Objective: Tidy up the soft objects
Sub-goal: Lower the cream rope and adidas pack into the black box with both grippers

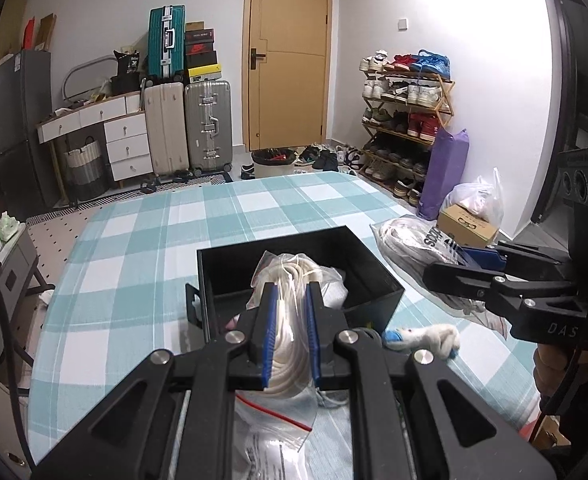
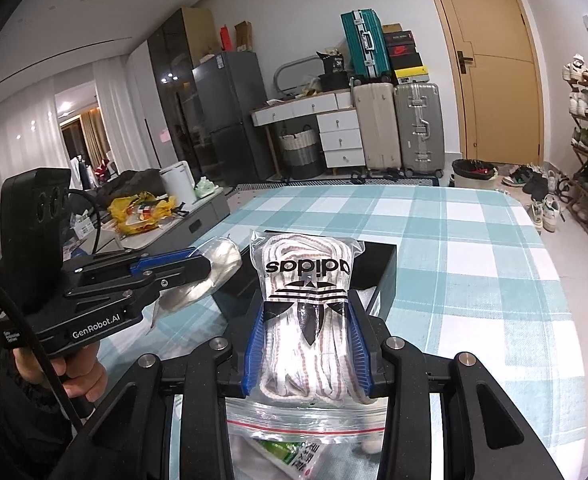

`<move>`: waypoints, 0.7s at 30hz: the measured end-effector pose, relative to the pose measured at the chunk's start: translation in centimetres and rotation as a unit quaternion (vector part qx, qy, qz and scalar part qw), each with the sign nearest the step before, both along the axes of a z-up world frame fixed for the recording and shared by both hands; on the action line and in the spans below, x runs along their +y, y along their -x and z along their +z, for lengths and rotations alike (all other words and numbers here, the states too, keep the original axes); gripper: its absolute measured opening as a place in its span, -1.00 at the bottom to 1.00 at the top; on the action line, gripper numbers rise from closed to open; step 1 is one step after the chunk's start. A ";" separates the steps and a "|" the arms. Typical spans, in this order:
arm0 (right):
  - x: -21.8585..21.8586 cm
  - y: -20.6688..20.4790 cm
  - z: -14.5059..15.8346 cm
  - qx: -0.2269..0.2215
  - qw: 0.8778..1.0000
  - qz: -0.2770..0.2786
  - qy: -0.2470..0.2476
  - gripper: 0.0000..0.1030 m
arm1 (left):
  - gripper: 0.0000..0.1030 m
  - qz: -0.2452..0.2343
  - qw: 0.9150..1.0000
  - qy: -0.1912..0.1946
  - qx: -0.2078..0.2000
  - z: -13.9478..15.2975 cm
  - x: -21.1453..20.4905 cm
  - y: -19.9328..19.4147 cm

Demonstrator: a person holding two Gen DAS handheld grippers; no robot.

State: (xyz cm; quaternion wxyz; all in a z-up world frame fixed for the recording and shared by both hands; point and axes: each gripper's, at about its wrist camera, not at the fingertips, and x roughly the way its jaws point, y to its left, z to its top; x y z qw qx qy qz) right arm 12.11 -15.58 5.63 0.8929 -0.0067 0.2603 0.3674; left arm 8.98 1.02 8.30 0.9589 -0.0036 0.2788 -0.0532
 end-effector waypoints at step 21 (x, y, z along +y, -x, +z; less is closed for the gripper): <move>4.6 -5.6 -0.6 0.016 0.999 -0.004 0.047 -0.28 | -0.78 0.019 1.000 0.007 0.015 -1.1 1.3 -5.0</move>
